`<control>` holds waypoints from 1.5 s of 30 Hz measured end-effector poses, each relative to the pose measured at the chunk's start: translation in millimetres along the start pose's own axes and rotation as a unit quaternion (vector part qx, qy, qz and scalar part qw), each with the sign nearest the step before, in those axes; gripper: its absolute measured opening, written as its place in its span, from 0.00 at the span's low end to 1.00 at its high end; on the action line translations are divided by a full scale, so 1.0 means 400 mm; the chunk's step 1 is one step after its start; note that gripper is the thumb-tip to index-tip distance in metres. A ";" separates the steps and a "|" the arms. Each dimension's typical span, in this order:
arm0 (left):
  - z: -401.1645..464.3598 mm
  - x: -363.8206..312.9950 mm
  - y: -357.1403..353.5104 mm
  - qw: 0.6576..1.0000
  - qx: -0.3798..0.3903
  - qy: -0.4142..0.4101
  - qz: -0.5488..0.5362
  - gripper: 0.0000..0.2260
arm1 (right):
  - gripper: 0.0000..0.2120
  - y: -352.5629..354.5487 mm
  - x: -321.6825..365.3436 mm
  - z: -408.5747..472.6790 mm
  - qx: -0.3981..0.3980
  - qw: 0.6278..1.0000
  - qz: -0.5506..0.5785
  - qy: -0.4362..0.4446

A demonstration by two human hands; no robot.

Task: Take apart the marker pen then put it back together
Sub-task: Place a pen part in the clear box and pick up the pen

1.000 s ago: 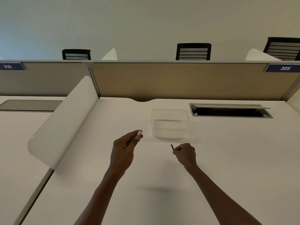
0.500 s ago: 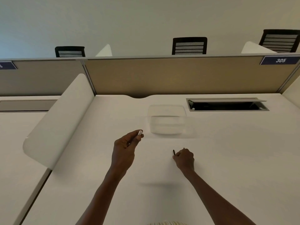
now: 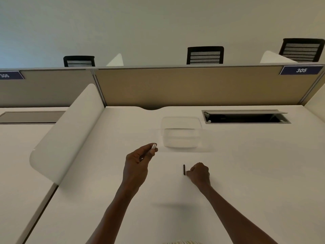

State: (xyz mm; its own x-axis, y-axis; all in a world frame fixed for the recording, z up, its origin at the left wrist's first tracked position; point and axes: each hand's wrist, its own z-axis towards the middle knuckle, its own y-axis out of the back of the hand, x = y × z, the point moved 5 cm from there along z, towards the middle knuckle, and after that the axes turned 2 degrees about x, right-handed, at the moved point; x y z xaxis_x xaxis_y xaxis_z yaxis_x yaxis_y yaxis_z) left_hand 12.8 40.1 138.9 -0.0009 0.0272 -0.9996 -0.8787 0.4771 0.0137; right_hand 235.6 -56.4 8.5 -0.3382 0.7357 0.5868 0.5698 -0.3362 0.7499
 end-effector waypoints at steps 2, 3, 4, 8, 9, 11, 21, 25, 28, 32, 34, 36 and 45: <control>-0.003 0.000 0.005 1.000 -0.001 0.003 0.002 0.08 | 0.14 -0.005 0.004 -0.003 -0.004 1.000 -0.008 0.019; -0.004 0.000 0.007 1.000 -0.002 0.005 0.002 0.08 | 0.12 -0.007 0.009 -0.007 -0.011 0.999 -0.011 0.032; -0.006 0.000 0.010 1.000 -0.002 0.006 0.003 0.08 | 0.12 -0.010 0.013 -0.011 -0.018 0.999 -0.011 0.043; -0.008 -0.002 0.017 1.000 -0.006 0.003 0.004 0.07 | 0.13 -0.017 0.024 -0.022 -0.043 0.997 -0.009 0.071; -0.008 -0.003 0.019 1.000 -0.008 0.002 0.004 0.07 | 0.13 -0.017 0.025 -0.022 -0.043 0.997 -0.010 0.069; -0.007 -0.006 0.023 1.000 -0.010 -0.001 0.005 0.07 | 0.12 -0.014 0.029 -0.024 -0.037 0.997 -0.009 0.062; -0.004 -0.005 0.003 1.000 0.000 0.010 -0.002 0.07 | 0.12 0.006 0.033 -0.034 -0.029 0.999 0.006 0.041; -0.005 -0.014 -0.003 1.000 0.002 -0.006 0.010 0.07 | 0.04 0.026 0.049 -0.056 -0.107 0.986 0.097 0.084; -0.003 -0.018 -0.013 1.000 0.015 -0.016 0.021 0.09 | 0.09 0.017 0.081 -0.073 -0.067 0.984 0.129 0.103; -0.001 -0.022 -0.027 0.999 0.020 -0.034 0.013 0.11 | 0.16 -0.040 0.134 -0.111 0.131 0.945 0.297 0.033; -0.001 -0.023 -0.034 0.999 0.024 -0.038 0.011 0.10 | 0.17 -0.058 0.158 -0.136 0.198 0.920 0.339 0.010; -0.002 -0.022 -0.038 0.999 0.024 -0.042 0.008 0.09 | 0.19 -0.067 0.177 -0.152 0.242 0.893 0.379 -0.001; -0.015 -0.022 -0.055 0.998 0.030 -0.047 -0.011 0.09 | 0.17 -0.065 0.205 -0.159 0.306 0.759 0.569 -0.079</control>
State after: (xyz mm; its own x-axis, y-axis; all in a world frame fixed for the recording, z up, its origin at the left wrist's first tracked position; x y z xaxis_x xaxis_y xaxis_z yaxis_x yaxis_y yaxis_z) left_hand 29.4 24.2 147.1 0.0654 0.0979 -0.9930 -0.8475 0.5308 -0.0034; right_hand 145.2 -24.6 56.7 0.7001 0.2519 0.6681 0.6838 -0.5060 -0.5257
